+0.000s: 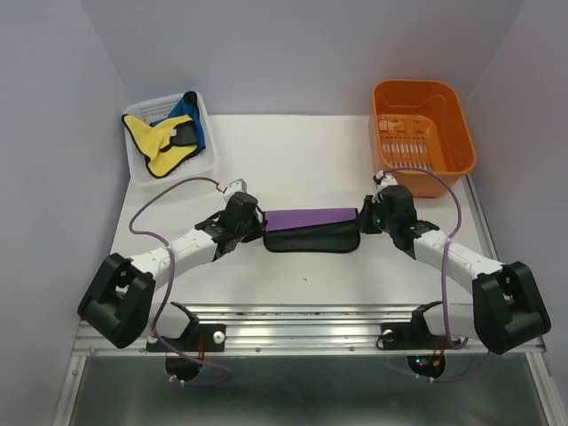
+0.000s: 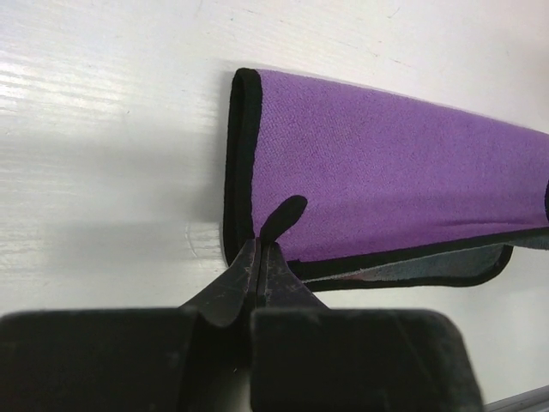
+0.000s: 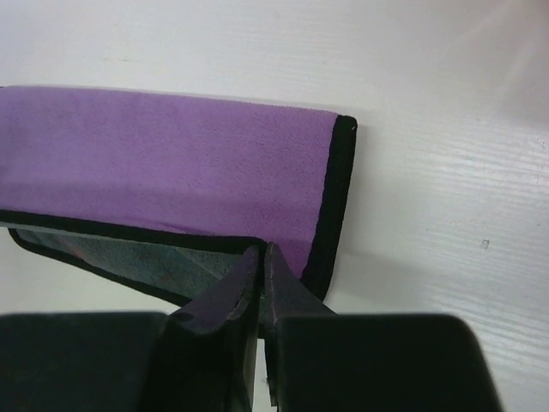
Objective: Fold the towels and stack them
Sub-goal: Fold the towel
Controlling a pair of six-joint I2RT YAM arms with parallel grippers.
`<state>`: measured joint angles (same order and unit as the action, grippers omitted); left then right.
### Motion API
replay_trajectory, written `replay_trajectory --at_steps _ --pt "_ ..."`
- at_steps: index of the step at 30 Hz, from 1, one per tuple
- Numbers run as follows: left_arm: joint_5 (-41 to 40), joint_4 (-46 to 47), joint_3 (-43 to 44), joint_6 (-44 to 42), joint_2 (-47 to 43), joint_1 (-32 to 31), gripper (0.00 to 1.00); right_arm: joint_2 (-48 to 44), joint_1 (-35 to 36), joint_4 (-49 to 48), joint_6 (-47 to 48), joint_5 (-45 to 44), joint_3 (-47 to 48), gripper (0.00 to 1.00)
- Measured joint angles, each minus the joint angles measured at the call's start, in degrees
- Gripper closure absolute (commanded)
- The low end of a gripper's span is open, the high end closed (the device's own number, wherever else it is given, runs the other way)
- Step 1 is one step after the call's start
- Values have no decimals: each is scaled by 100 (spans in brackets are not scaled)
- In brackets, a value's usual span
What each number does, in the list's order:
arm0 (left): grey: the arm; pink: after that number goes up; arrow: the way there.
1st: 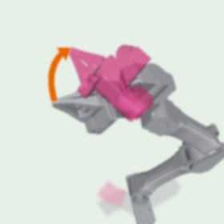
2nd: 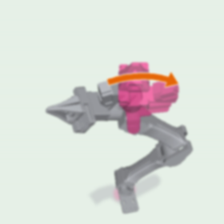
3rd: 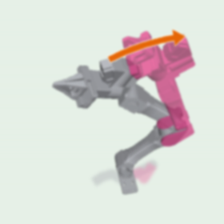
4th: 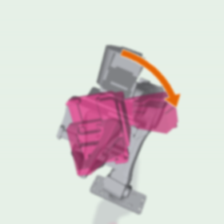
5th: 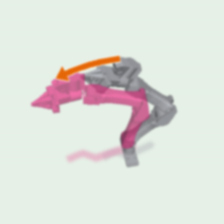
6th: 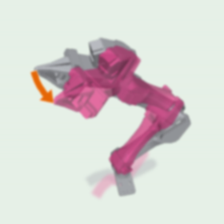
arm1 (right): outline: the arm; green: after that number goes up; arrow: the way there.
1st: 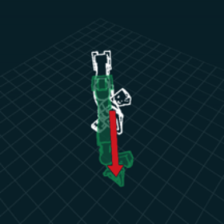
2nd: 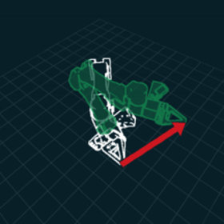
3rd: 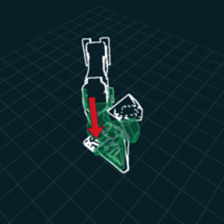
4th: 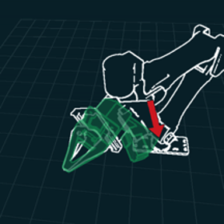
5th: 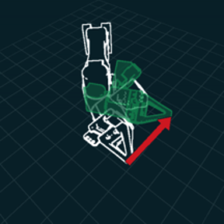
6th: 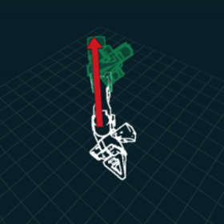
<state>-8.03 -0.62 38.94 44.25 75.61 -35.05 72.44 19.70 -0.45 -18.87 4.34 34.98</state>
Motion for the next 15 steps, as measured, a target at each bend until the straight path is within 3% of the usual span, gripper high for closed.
replay_trajectory --at_steps 5,7,10,11,14,15 --pt "-13 -28 -13 37 4 0 100 -81 0 4 -66 39 -68 87" --pt "-15 -28 -50 76 37 0 85 -81 0 0 -109 57 -101 84" --pt "2 -52 -90 129 98 -2 68 -79 0 22 -205 63 -144 71" --pt "11 -68 -101 151 118 -17 65 -79 0 31 -251 59 -157 57" --pt "13 -144 -103 151 98 -22 50 -120 0 190 -382 59 -221 52" --pt "22 -181 -109 175 59 -26 42 -221 0 310 -444 59 -275 44"
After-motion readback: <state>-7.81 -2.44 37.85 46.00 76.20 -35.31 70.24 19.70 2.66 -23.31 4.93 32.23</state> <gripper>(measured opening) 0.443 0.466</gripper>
